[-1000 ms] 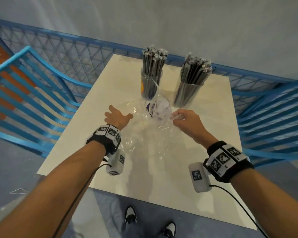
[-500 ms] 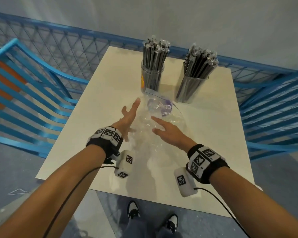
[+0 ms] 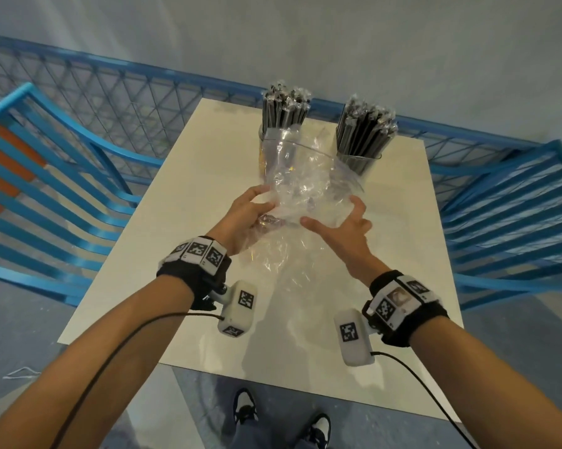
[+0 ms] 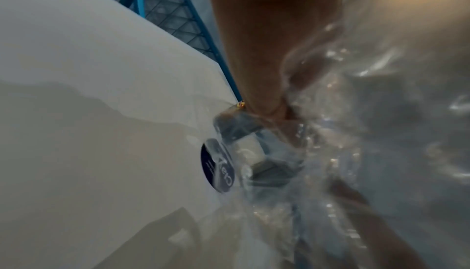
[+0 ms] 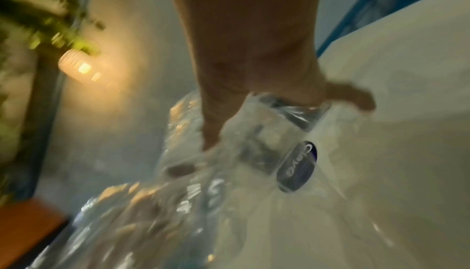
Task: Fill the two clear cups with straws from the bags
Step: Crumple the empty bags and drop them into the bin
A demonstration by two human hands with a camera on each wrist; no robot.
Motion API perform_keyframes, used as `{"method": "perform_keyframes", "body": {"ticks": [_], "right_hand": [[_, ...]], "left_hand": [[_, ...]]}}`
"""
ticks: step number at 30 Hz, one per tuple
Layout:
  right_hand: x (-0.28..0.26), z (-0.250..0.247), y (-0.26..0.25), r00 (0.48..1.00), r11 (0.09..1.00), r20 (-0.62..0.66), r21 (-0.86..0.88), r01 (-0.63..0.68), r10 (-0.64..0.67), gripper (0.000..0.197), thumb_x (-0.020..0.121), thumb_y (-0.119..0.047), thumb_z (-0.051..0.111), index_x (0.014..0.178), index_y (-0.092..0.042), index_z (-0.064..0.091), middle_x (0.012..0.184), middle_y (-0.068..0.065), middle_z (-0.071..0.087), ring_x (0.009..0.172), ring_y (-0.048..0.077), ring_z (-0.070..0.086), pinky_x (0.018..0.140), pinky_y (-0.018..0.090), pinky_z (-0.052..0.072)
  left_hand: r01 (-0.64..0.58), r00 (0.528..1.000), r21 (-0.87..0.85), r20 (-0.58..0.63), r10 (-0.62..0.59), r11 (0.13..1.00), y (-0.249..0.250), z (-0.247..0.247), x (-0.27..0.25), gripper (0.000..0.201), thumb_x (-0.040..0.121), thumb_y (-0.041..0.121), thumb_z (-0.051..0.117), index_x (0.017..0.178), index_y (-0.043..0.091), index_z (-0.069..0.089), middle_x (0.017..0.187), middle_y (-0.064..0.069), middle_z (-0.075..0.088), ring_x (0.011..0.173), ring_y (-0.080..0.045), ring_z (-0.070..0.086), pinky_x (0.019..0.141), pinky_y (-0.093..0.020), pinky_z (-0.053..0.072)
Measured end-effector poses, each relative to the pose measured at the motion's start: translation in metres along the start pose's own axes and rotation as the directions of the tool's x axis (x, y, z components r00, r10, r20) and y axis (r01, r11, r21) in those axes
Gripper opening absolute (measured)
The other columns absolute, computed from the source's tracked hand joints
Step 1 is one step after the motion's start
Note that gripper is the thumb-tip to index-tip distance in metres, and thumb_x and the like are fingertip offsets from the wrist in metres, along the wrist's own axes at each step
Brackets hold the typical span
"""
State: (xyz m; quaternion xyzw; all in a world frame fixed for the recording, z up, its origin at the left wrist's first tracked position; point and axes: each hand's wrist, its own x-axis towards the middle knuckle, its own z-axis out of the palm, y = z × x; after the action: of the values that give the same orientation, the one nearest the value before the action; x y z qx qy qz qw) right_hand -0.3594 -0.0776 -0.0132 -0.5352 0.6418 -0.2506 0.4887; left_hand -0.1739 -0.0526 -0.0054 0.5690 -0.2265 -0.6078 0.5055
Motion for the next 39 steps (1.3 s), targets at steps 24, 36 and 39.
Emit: {"method": "perform_keyframes", "body": {"ticks": [24,36,39], "right_hand": [[-0.012,-0.036,-0.011,0.924,0.968,0.309,0.181,0.177,-0.226,0.019,0.083,0.000,0.063,0.099,-0.008,0.068,0.093,0.008,0.071,0.087,0.021,0.067,0.077,0.033,0.054],[-0.018,-0.044,-0.020,0.684,0.648,-0.125,-0.475,0.595,-0.719,0.073,0.065,-0.035,0.080,0.120,-0.006,0.041,0.116,0.010,0.040,0.105,0.025,0.046,0.081,0.038,0.049],[-0.020,-0.040,-0.020,0.588,0.570,-0.152,-0.521,0.635,-0.795,0.090,0.061,-0.036,0.083,0.130,-0.007,0.032,0.127,0.012,0.036,0.113,0.024,0.043,0.082,0.042,0.052]], "left_hand": [[-0.476,0.833,0.867,0.497,0.242,-0.145,-0.020,0.033,-0.012,0.121,0.052,0.085,0.059,0.149,0.038,0.002,0.159,-0.001,-0.002,0.145,-0.031,0.001,0.110,-0.063,0.013],[-0.444,0.896,0.770,0.371,0.244,0.458,-0.010,0.030,-0.008,0.060,0.063,0.011,0.075,0.116,0.024,0.051,0.113,0.006,0.052,0.105,-0.018,0.055,0.082,-0.029,0.048],[-0.423,0.906,0.793,0.389,0.169,0.439,-0.011,0.030,0.003,0.071,0.051,0.026,0.072,0.120,0.029,0.056,0.121,0.003,0.057,0.111,-0.016,0.056,0.089,-0.034,0.052]]}}
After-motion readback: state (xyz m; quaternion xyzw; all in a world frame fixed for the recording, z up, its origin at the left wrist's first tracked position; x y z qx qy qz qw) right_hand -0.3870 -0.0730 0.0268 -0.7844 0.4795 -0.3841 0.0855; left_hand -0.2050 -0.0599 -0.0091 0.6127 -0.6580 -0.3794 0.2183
